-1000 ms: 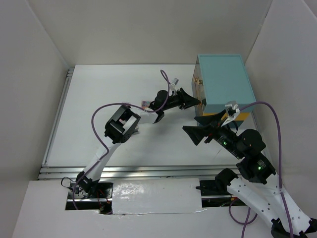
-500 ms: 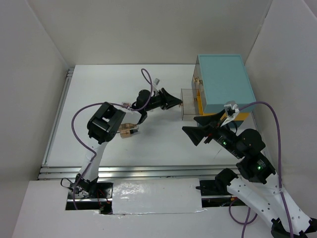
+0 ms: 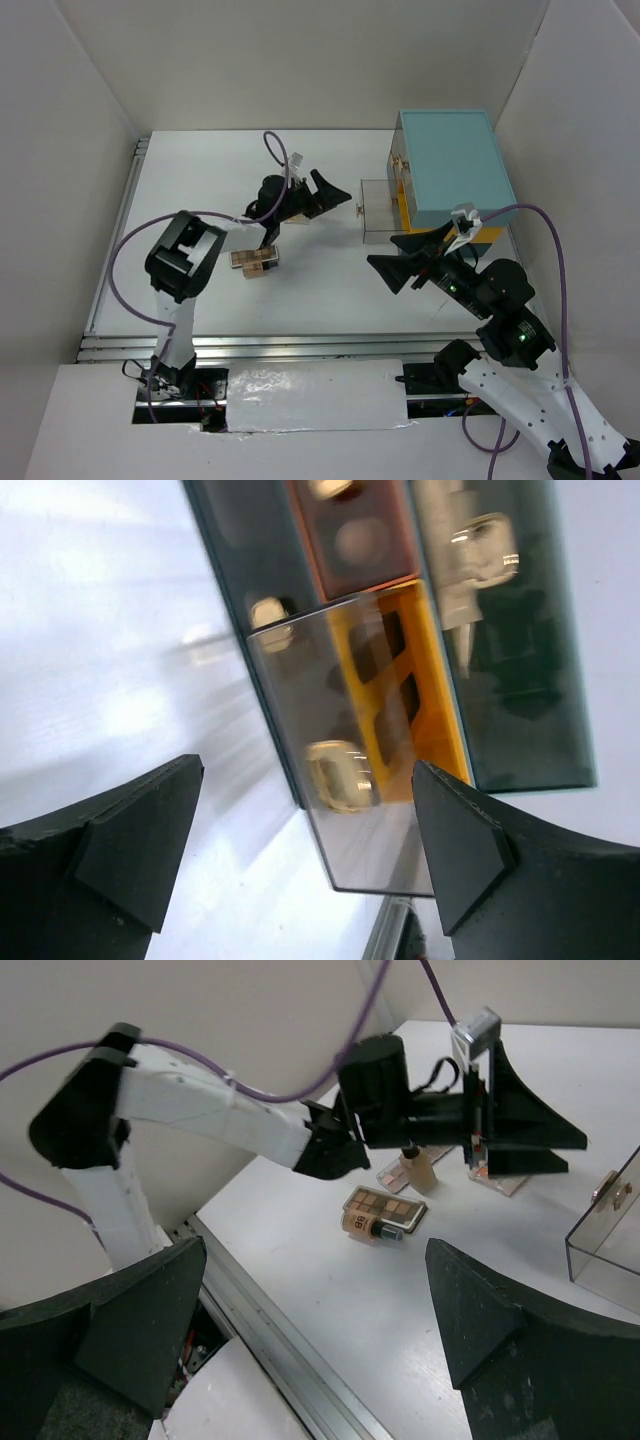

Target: Organize the makeup

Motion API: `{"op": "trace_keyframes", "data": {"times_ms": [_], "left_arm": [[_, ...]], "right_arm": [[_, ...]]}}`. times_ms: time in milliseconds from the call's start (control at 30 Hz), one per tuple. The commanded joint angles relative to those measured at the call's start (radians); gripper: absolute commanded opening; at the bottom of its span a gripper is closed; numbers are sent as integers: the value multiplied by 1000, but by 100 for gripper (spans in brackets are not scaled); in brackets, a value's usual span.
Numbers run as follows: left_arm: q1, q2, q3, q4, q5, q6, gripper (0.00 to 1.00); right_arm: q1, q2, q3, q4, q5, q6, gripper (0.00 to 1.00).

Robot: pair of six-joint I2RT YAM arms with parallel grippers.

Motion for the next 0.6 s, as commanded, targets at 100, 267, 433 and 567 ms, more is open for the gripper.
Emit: {"op": "trace_keyframes", "data": {"times_ms": [100, 267, 433, 567], "left_arm": [[-2, -268, 24, -305, -177, 307, 99], [-11, -383, 116, -865, -633, 391, 99], [-11, -380, 171, -1137, -855, 402, 99], [-8, -417, 118, -1202, -927, 423, 99]], "right_arm": [[6, 5, -4, 66, -15, -9, 99], [6, 10, -7, 66, -18, -9, 99], [6, 16, -12, 72, -19, -7, 99], [4, 34, -6, 66, -27, -9, 99]]}}
